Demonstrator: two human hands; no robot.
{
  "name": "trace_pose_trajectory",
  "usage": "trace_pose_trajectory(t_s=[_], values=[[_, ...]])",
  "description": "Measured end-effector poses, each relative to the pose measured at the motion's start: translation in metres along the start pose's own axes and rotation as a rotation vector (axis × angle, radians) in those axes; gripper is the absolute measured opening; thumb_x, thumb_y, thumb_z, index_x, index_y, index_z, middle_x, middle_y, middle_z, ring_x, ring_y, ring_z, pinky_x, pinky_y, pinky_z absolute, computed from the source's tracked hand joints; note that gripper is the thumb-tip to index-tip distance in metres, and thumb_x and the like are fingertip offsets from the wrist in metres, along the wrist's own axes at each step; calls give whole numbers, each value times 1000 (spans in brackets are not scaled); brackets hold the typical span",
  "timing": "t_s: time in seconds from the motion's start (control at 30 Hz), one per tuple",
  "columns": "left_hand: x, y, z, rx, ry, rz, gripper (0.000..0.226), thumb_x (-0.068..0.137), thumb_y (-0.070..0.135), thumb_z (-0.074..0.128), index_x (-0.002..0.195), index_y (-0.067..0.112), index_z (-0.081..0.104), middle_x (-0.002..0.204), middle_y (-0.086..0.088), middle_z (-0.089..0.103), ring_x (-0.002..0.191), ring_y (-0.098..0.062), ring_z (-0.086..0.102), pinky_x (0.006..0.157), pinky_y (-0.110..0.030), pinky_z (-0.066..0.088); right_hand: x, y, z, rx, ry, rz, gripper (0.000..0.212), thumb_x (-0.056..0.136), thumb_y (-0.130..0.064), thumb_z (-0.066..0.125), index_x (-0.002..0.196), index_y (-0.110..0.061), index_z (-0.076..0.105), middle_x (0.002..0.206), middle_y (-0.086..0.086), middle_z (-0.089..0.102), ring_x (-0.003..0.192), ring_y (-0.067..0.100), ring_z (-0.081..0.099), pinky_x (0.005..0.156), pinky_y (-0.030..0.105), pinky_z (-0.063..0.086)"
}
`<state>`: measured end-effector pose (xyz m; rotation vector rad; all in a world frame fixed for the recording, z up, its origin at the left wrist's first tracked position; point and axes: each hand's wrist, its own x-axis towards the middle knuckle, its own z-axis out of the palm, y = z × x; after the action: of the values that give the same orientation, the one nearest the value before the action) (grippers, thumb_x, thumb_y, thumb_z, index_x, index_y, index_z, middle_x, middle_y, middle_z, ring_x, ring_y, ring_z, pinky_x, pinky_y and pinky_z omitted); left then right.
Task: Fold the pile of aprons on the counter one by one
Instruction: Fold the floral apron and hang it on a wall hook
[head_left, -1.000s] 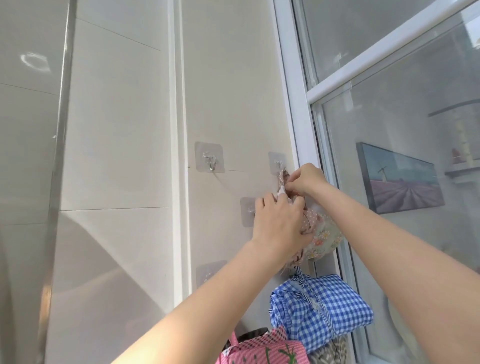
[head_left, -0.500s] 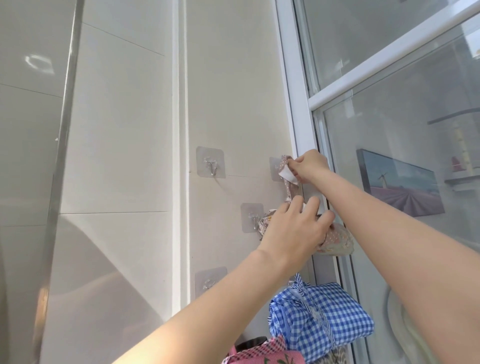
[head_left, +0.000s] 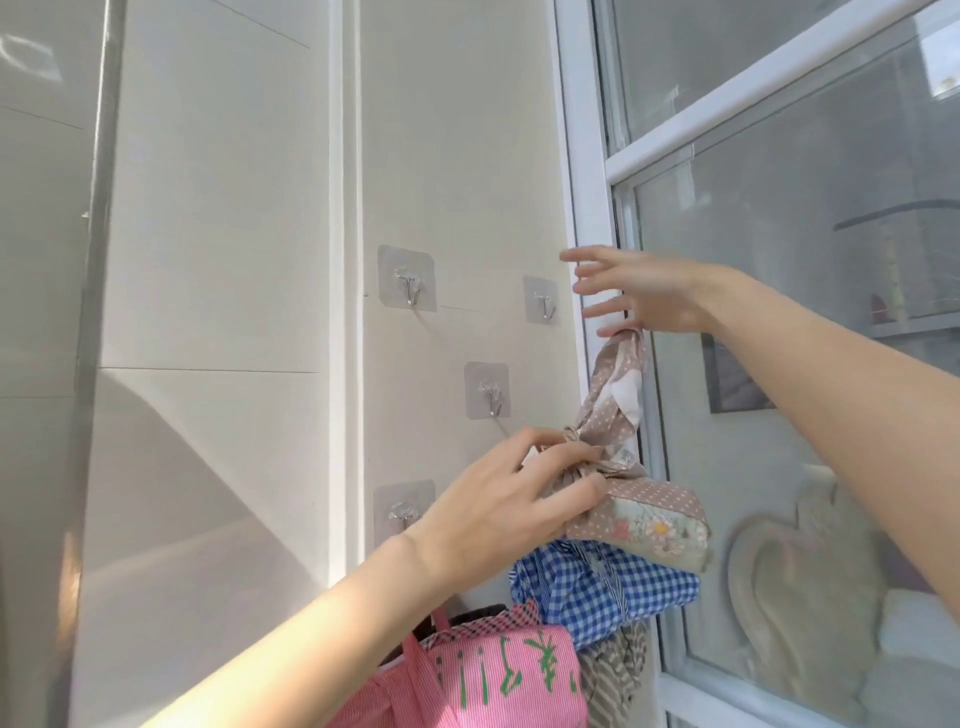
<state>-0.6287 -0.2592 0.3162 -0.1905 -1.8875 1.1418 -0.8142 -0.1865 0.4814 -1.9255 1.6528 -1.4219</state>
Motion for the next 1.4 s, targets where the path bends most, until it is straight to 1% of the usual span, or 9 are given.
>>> trace_pose_trajectory(t_s=[0.2,0.4,0.57,0.8,0.9,1.0,1.1,1.2,1.4], values=[[-16,-15,-27,19,-15,-34,30,82,18,52,110,11,45,107,-7,66,95,-23,42,85,-28,37,-32,3,51,-540,-595,389,40,86,-36,65,125,-34,56,136,-8,47,112,18,58,95,37,49],[-26,-16,-65,2,-98,-19,29,81,14,46,110,12,44,106,-5,66,95,-23,40,84,-29,36,-46,-32,80,-827,-186,100,13,79,-20,71,86,-9,71,59,-4,60,57,10,53,45,16,38],[-47,-3,-115,-130,-75,0,20,94,24,42,110,12,45,113,-2,60,97,-24,42,84,-28,39,-52,-48,100,-1003,-30,-57,13,78,-25,72,80,-12,75,77,3,66,73,16,52,60,25,39],[-70,-8,-186,-538,317,-862,44,76,14,68,98,38,38,89,32,55,78,11,54,69,-8,43,-100,-6,106,-449,-113,155,16,90,-14,59,80,-2,62,78,7,57,77,19,55,72,29,48],[-68,-27,-185,-800,463,-1218,31,80,20,71,92,28,43,82,14,58,66,1,56,58,-24,50,-114,0,117,58,55,252,7,88,-13,62,84,-7,61,80,5,57,74,16,61,71,27,55],[-85,-34,-179,-1313,424,-1504,49,73,24,77,110,1,56,99,-19,68,85,-27,69,77,-41,57,-121,-6,119,562,172,364,11,85,-1,58,76,-6,56,66,4,47,39,7,49,45,11,40],[-103,-10,-178,-1618,157,-1635,51,69,16,71,115,-2,59,95,-16,69,72,-20,69,62,-26,56,-126,-19,121,776,221,422,18,89,1,47,72,-6,46,61,6,46,33,4,41,29,9,25],[-114,18,-181,-1743,-182,-1660,64,54,17,78,113,-1,60,101,-15,68,76,-20,67,63,-30,56,-125,-33,125,889,308,316,19,89,7,51,73,-3,48,65,11,46,53,11,52,36,13,44],[-119,32,-180,-1837,31,-1634,53,49,3,83,100,7,68,104,-14,67,80,-20,67,73,-36,57,-131,-58,139,961,226,34,7,87,14,53,88,8,54,94,22,54,87,32,64,73,30,58]])
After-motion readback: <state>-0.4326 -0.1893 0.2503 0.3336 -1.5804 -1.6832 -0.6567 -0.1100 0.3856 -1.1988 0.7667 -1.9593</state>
